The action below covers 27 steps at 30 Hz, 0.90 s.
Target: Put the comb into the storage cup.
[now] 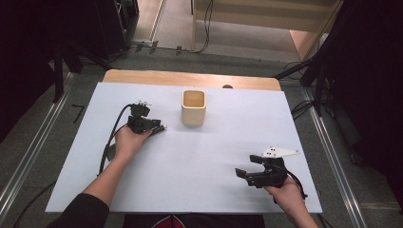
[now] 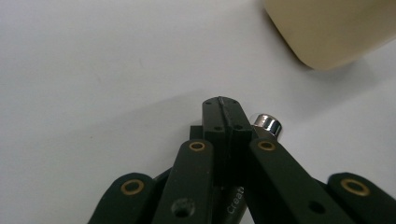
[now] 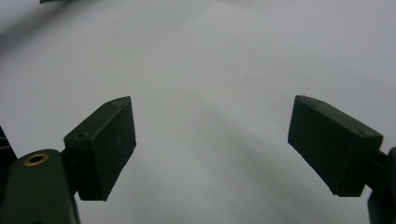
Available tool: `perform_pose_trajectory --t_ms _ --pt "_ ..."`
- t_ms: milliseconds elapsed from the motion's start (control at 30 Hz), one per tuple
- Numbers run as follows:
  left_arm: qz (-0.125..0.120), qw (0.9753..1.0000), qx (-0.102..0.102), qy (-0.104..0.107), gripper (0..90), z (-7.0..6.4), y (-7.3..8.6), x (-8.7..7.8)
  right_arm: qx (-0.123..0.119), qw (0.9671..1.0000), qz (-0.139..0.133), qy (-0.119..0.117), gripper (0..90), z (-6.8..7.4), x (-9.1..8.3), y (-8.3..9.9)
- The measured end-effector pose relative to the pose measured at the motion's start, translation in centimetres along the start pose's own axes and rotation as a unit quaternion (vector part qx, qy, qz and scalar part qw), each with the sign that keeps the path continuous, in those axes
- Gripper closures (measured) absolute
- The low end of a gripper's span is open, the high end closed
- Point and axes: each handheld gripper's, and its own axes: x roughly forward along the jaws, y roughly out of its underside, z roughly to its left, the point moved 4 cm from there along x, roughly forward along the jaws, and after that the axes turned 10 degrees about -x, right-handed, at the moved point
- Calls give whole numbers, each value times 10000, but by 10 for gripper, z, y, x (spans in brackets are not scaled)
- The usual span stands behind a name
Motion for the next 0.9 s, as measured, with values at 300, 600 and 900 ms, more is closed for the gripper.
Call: perform_pose_trajectory --t_ms 300,600,900 --pt "106 9999 61 32 900 -6 5 -3 4 10000 -10 23 135 -1 -1 0" --pt "257 9994 192 140 900 -13 14 -4 19 10000 -9 36 135 -1 -1 0" --pt "371 9985 326 233 900 -17 25 -7 22 10000 -17 34 135 -1 -1 0"
